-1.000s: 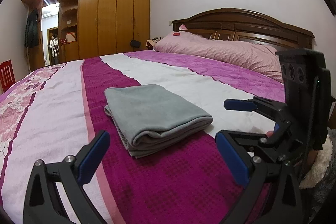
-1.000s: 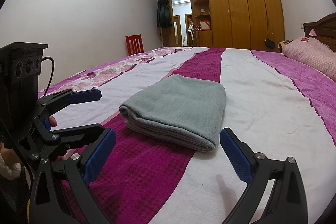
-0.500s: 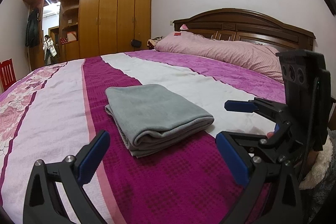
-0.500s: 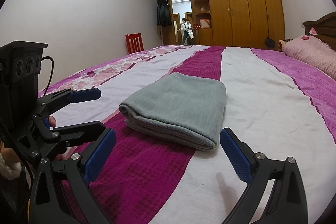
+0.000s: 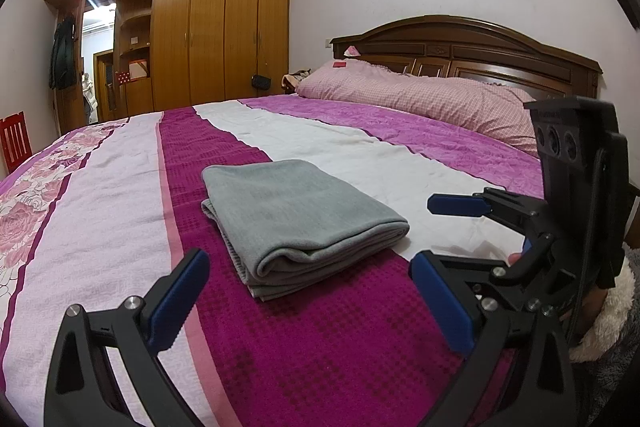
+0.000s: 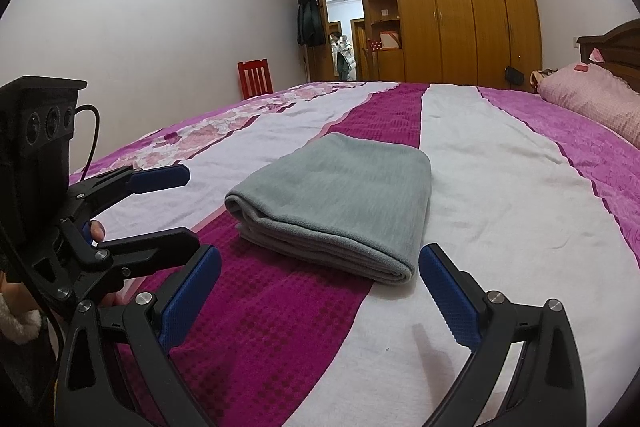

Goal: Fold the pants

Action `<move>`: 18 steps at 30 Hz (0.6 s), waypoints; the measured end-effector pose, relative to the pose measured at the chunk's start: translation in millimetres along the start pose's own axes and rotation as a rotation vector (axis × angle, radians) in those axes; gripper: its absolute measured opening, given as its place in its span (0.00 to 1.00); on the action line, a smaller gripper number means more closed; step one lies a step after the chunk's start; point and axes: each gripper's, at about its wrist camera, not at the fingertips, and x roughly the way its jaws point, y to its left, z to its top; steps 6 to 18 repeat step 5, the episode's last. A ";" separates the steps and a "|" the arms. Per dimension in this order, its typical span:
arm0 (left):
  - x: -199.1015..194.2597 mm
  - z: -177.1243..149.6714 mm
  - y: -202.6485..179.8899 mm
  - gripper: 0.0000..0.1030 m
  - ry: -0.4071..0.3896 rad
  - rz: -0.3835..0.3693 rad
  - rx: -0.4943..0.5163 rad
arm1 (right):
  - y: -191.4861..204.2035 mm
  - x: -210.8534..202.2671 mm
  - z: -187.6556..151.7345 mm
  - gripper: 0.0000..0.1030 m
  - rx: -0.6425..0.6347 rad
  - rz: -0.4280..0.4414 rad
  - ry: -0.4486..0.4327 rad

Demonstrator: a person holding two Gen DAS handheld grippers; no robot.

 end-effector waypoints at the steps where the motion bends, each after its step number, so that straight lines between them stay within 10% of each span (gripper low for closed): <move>1: 0.0 0.0 0.0 1.00 0.000 0.000 0.000 | 0.0 0.1 0.1 0.98 0.000 0.000 0.000; 18: 0.1 0.0 -0.2 1.00 0.000 0.000 0.000 | 0.4 0.9 0.3 0.98 0.001 -0.001 0.003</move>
